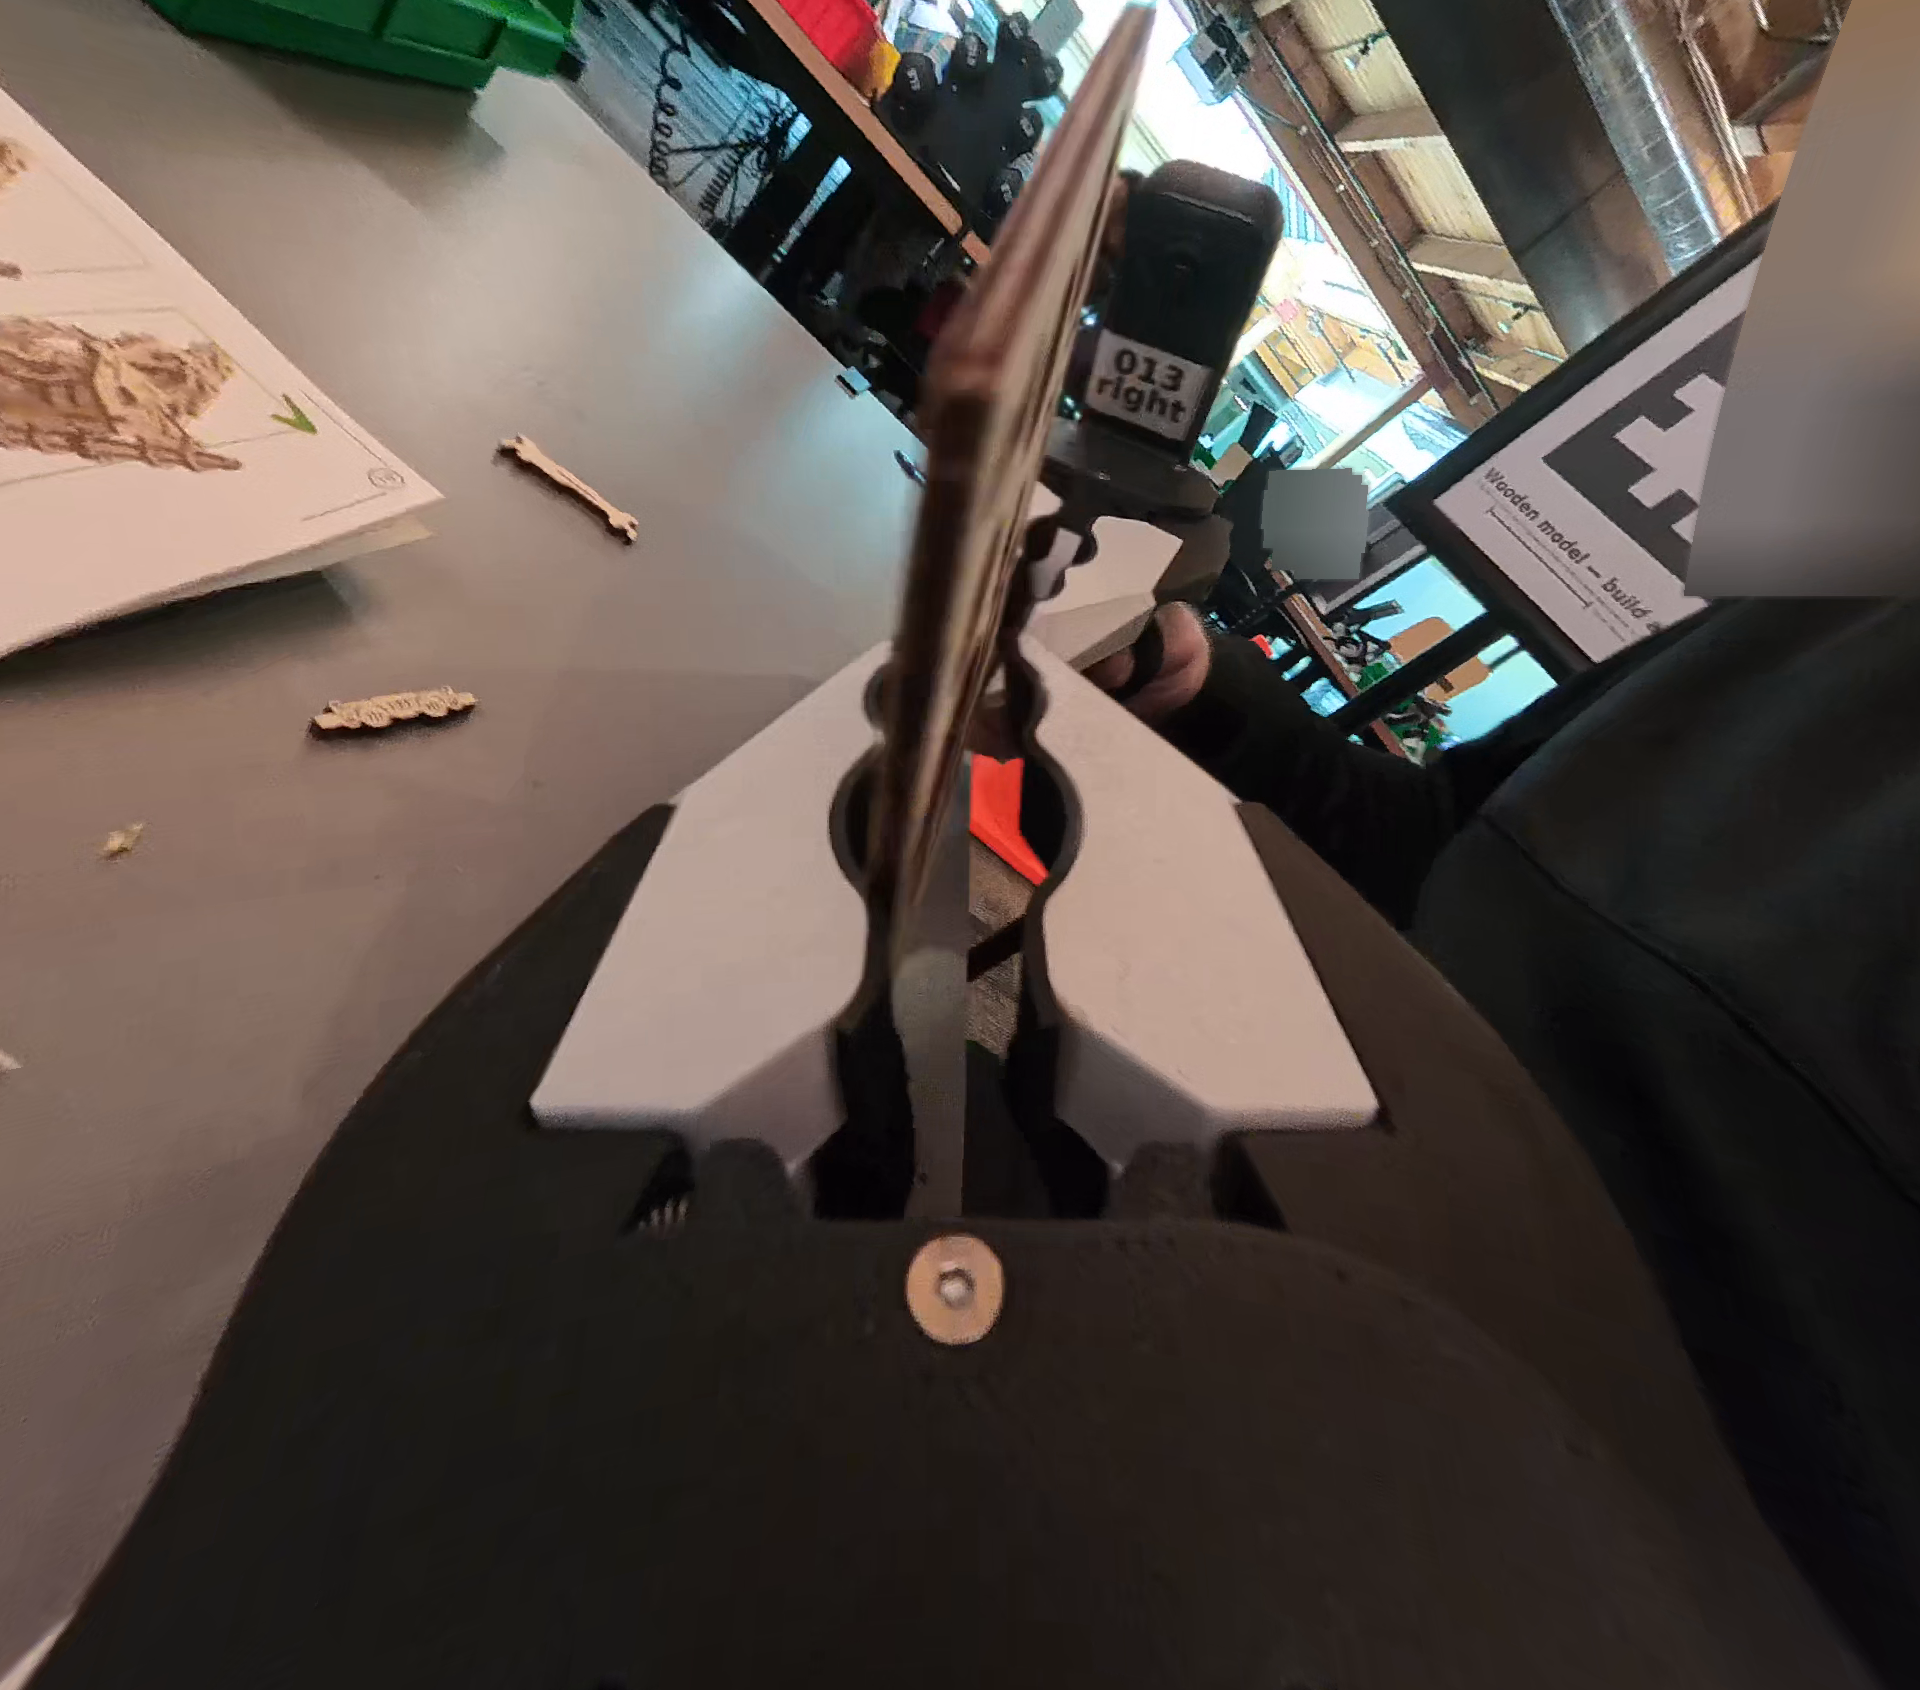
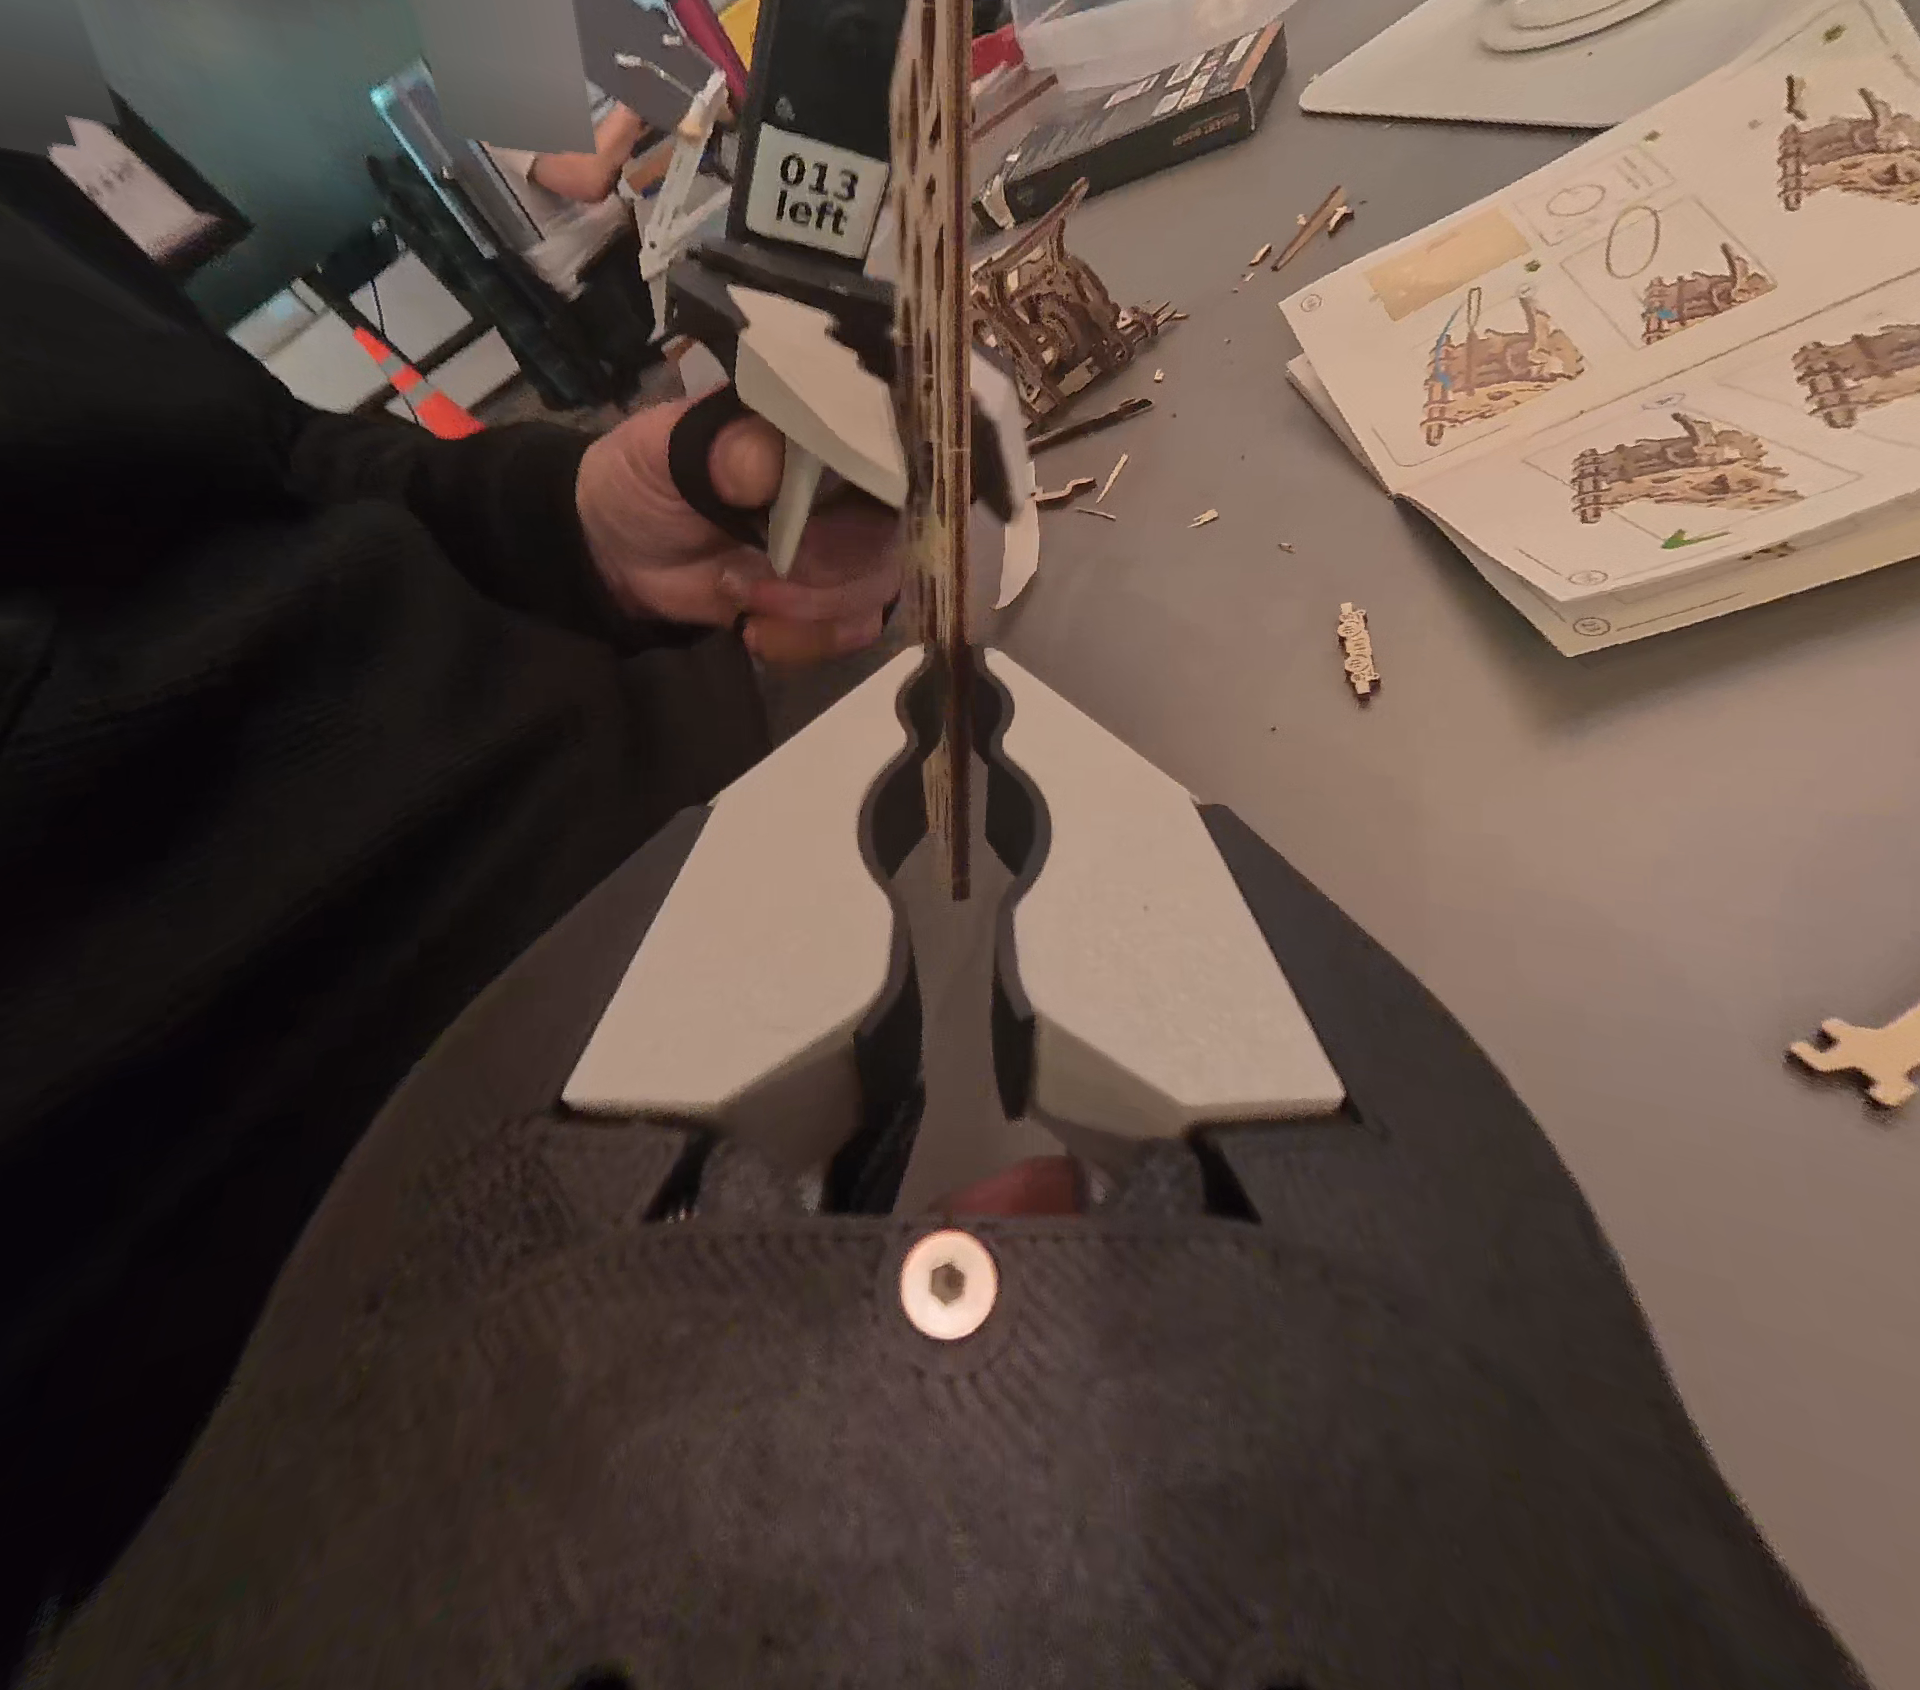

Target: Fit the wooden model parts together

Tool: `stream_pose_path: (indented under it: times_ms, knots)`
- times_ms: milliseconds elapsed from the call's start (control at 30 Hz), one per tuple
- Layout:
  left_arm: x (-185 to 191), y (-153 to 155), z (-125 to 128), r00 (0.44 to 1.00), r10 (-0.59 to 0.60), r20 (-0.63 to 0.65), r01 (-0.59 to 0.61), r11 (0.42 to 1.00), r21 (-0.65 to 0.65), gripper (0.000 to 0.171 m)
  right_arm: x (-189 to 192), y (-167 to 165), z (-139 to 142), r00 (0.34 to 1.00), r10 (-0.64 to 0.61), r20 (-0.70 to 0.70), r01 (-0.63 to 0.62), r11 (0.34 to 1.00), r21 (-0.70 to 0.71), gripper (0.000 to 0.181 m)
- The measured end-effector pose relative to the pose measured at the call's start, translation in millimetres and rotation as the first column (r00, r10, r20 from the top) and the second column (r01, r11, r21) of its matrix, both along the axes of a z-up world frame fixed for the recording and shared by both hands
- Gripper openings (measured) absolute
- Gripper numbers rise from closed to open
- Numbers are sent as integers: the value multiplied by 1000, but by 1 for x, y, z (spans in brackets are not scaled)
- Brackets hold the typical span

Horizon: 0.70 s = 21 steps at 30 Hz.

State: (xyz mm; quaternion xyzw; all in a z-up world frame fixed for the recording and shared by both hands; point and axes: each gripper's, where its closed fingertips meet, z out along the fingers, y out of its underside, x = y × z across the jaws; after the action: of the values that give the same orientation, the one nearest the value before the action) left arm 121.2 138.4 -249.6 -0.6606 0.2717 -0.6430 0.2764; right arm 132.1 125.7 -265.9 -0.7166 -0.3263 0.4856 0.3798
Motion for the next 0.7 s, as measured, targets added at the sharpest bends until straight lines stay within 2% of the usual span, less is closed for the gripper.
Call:
stream_pose_path:
  times_ms: [33,167,233,300,367,400,500,567,667,700]
  knots:
    - [-3,5,4,1000,14,1,-14,1000,8,23,3,-1,2,1000,15,20,-16,1000,14,1]
    - [-17,14,24,999,22,-28,-18,991,135,38,18,-8,4,978,104,181,-112,993,36,1]
    - [-19,11,34,999,-8,-47,17,981,193,31,23,-11,8,958,162,237,-176,984,40,0]
    - [-17,-2,37,991,-95,-89,114,964,239,9,26,-15,12,928,226,296,-249,968,41,1]
    - [-16,-8,40,988,-117,-103,142,949,281,2,29,-11,13,908,232,350,-271,960,66,2]
    - [-16,-5,42,991,-89,-98,114,952,284,1,30,-4,16,916,196,349,-242,966,93,4]
    - [-21,10,55,1000,3,30,-9,980,200,0,30,13,37,985,70,159,-89,989,118,10]
    - [-30,23,62,985,107,133,-124,984,128,0,34,20,45,999,-30,15,28,995,97,23]
    - [-36,25,69,955,138,263,-161,984,69,1,30,9,38,993,-56,-102,57,998,13,28]
    - [-35,22,71,946,126,300,-150,987,56,1,27,2,39,986,-40,-163,38,999,-15,17]
